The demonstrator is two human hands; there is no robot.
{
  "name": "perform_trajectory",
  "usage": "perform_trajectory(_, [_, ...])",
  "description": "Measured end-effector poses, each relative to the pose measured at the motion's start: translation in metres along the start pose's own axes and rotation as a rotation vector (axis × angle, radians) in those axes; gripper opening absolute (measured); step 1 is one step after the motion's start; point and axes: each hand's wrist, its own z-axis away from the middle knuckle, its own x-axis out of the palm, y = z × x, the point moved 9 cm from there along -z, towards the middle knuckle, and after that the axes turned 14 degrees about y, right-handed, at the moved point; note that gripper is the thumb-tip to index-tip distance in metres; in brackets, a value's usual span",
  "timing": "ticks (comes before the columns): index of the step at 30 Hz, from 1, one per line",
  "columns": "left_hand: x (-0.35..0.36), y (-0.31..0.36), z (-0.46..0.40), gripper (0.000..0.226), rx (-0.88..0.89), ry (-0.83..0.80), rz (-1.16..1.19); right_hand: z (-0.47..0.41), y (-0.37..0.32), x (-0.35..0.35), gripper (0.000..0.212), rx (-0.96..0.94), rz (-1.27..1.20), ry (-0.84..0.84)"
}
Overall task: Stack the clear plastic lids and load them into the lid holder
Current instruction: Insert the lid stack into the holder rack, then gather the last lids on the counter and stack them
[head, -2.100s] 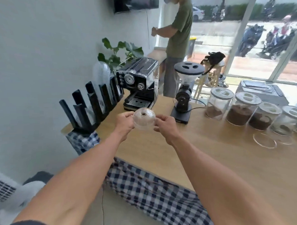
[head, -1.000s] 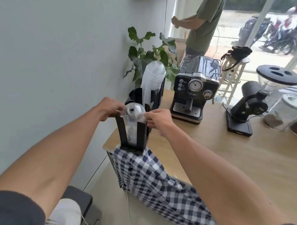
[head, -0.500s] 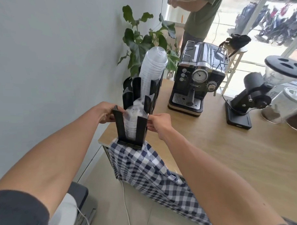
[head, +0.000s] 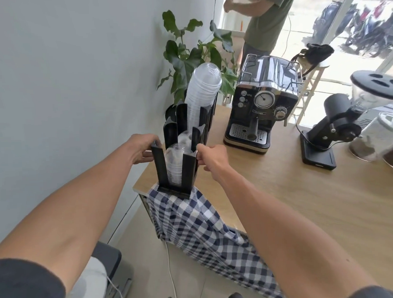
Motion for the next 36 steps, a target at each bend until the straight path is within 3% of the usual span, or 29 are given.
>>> perform_trajectory(3, [-0.017, 0.046, 0.015, 0.005, 0.199, 0.133, 0.013, 0.005, -0.034, -0.015, 0.023, -0.127, 0.006, 0.015])
perform_trajectory(7, [-0.020, 0.103, 0.041, 0.016, 0.543, 0.265, -0.134, 0.004, -0.076, -0.041, 0.021, -0.271, -0.012, 0.057])
perform_trajectory(12, [0.034, 0.140, 0.095, 0.014, 0.782, 0.240, -0.253, -0.006, -0.093, -0.098, 0.010, -0.336, 0.019, 0.145])
perform_trajectory(21, [0.178, 0.147, 0.191, 0.012, 0.885, 0.032, -0.322, -0.021, -0.057, -0.244, 0.017, -0.321, 0.035, 0.285])
perform_trajectory(26, [0.277, 0.142, 0.273, 0.010, 0.932, -0.088, -0.363, -0.031, -0.011, -0.364, 0.009, -0.249, 0.034, 0.404])
perform_trajectory(36, [0.490, 0.093, 0.459, 0.007, 0.991, -0.332, -0.370, -0.023, 0.108, -0.622, 0.019, -0.148, 0.052, 0.624])
